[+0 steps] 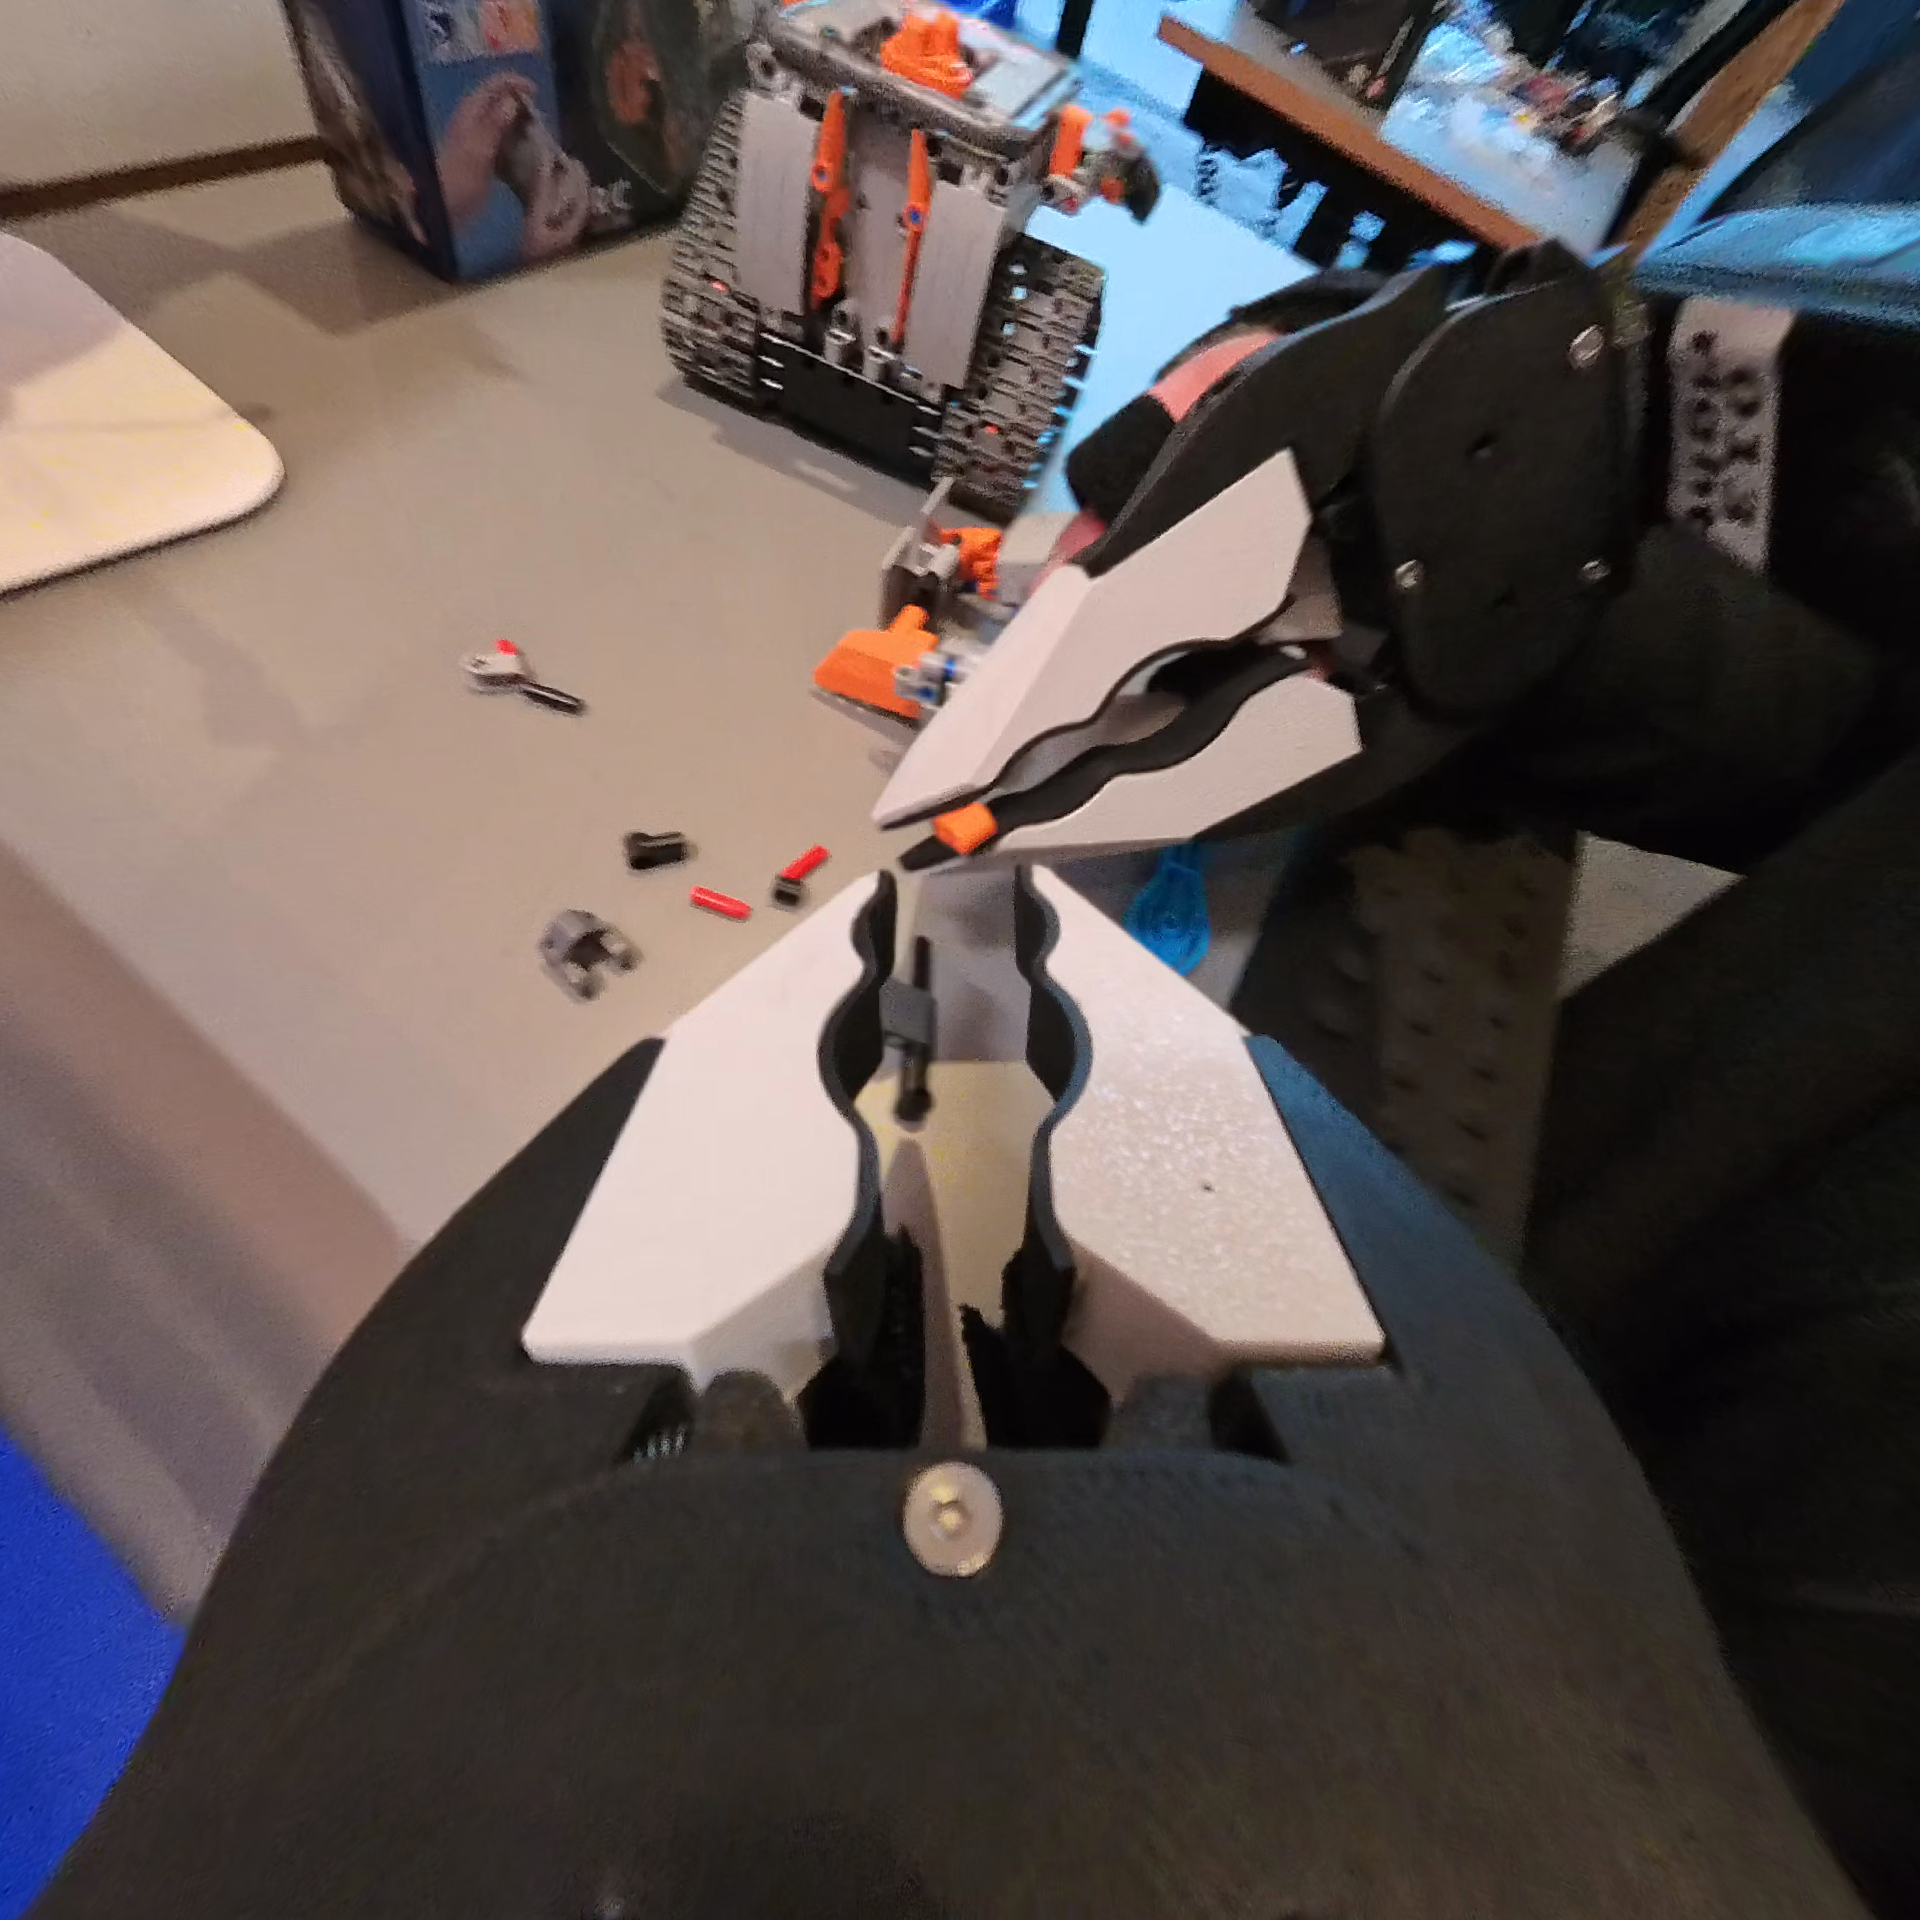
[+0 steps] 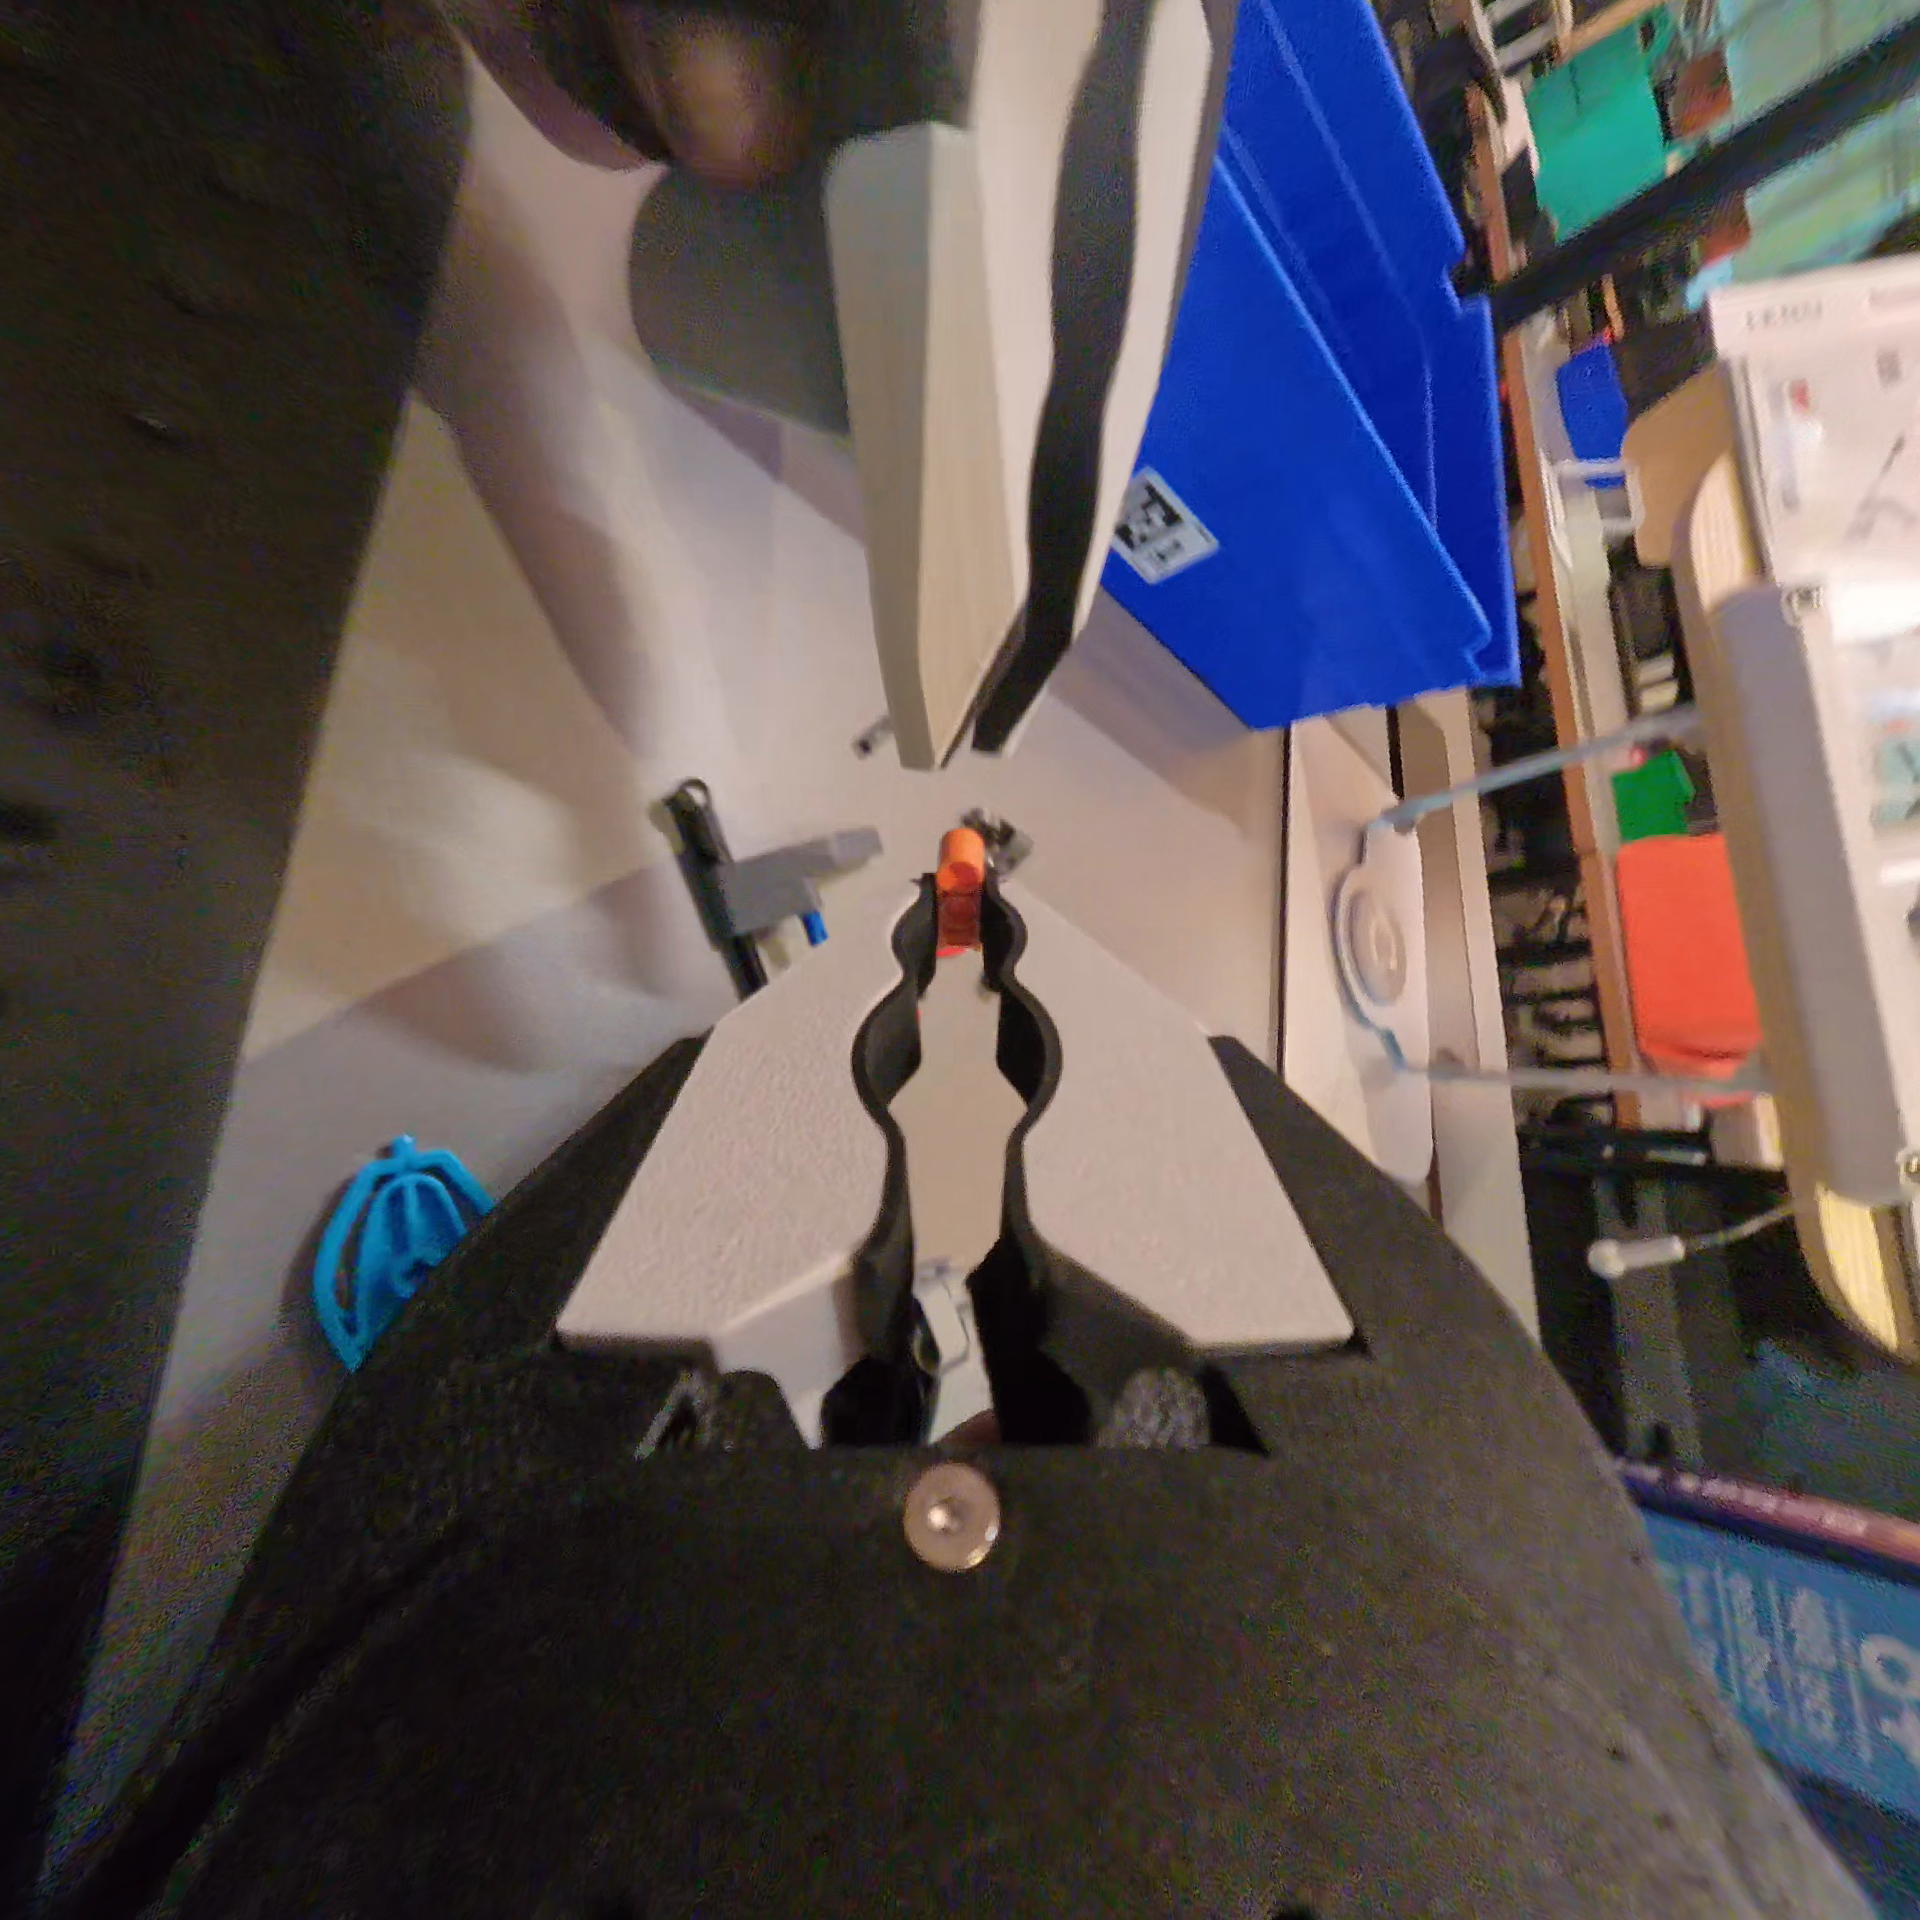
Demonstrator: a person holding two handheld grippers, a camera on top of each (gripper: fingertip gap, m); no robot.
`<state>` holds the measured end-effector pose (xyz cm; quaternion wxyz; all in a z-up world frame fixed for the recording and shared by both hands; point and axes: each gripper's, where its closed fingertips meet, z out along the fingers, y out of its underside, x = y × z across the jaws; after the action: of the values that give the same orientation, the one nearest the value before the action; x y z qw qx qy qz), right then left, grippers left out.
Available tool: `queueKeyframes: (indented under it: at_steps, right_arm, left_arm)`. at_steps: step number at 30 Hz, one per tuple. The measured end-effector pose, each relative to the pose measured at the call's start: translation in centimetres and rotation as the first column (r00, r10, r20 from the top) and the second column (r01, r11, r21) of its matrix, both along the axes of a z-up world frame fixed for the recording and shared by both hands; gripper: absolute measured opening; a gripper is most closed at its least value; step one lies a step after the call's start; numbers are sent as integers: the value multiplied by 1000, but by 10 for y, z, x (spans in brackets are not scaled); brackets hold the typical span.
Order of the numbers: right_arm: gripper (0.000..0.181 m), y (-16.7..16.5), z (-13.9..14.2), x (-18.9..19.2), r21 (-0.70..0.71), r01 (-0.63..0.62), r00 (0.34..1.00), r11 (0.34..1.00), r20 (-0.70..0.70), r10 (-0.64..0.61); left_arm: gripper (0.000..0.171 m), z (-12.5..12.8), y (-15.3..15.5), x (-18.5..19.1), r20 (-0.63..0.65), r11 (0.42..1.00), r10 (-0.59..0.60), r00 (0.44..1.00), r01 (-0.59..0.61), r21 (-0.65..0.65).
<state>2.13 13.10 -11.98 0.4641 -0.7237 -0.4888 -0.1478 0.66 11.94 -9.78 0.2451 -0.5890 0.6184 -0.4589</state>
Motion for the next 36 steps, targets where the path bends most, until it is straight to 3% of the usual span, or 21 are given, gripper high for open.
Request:
queueKeyframes:
  at_steps: [4, 7, 15, 24, 33, 36]
  right_arm:
    - [5, 2, 6, 20, -19, 72, 995, 997, -74, -73]
    - [5, 0, 11, 26, -27, 90, 988, 996, -125, -93]
    - [5, -3, 13, 29, -51, 87, 980, 995, -176, -94]
    - [5, -2, 9, 31, -81, 80, 973, 994, -208, -95]
    - [4, 0, 5, 34, -103, 81, 967, 991, -233, -104]
    - [5, -1, 5, 33, -105, 78, 966, 991, -238, -101]
  left_arm:
    - [25, -2, 25, 18, -54, 979, 65, 996, -53, 194]
    - [30, -26, 44, 28, -197, 954, 119, 973, -57, 295]
    - [41, -49, 77, 46, -229, 914, 232, 945, -131, 384]
    - [47, -60, 114, 43, -219, 904, 284, 934, -184, 386]
    - [66, -67, 159, 37, -210, 865, 400, 892, -293, 407]
    - [69, -61, 167, 36, -186, 879, 410, 893, -332, 344]
